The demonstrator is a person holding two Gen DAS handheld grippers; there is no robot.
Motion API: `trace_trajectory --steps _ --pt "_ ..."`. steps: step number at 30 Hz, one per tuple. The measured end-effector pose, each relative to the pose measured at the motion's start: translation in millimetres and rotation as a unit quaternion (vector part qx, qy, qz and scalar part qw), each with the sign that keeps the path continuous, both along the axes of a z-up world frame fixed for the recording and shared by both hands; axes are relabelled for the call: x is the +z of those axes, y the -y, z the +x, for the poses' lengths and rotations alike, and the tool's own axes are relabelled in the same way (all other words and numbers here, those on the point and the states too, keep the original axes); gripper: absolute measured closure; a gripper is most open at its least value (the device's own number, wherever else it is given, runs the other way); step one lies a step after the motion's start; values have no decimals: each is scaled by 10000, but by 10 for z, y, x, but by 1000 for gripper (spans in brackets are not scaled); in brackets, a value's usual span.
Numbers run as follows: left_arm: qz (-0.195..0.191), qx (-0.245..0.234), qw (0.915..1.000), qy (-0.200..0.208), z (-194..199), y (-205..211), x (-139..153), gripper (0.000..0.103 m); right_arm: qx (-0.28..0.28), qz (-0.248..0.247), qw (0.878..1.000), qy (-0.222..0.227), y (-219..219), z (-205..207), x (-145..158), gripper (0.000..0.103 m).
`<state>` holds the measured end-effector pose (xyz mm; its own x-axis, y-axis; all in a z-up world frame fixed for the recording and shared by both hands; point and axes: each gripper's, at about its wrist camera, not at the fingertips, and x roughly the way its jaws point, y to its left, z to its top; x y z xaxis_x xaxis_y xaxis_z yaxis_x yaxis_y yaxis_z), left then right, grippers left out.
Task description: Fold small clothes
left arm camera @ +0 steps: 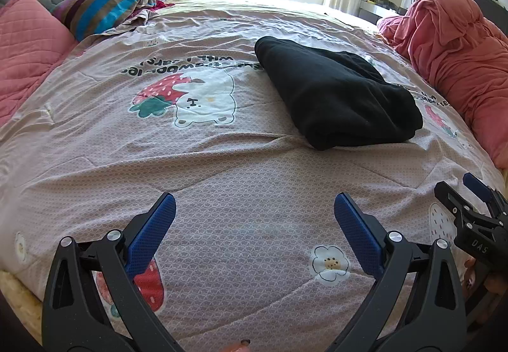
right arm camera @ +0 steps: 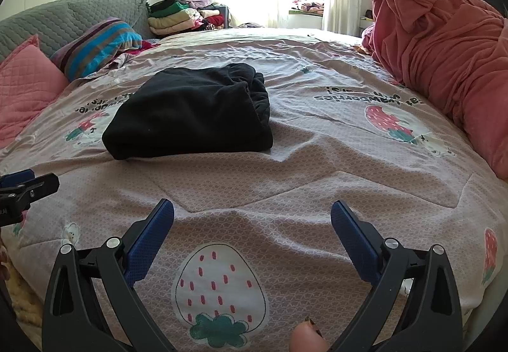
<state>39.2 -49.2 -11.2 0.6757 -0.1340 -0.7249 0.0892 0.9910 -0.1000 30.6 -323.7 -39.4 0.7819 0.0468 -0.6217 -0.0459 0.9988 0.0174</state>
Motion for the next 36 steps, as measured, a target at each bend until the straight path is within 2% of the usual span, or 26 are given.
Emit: trace_trajectory --steps 36 --pt "25 4 10000 -13 -12 -10 5 9 -62 23 10000 -36 -2 -11 -29 5"
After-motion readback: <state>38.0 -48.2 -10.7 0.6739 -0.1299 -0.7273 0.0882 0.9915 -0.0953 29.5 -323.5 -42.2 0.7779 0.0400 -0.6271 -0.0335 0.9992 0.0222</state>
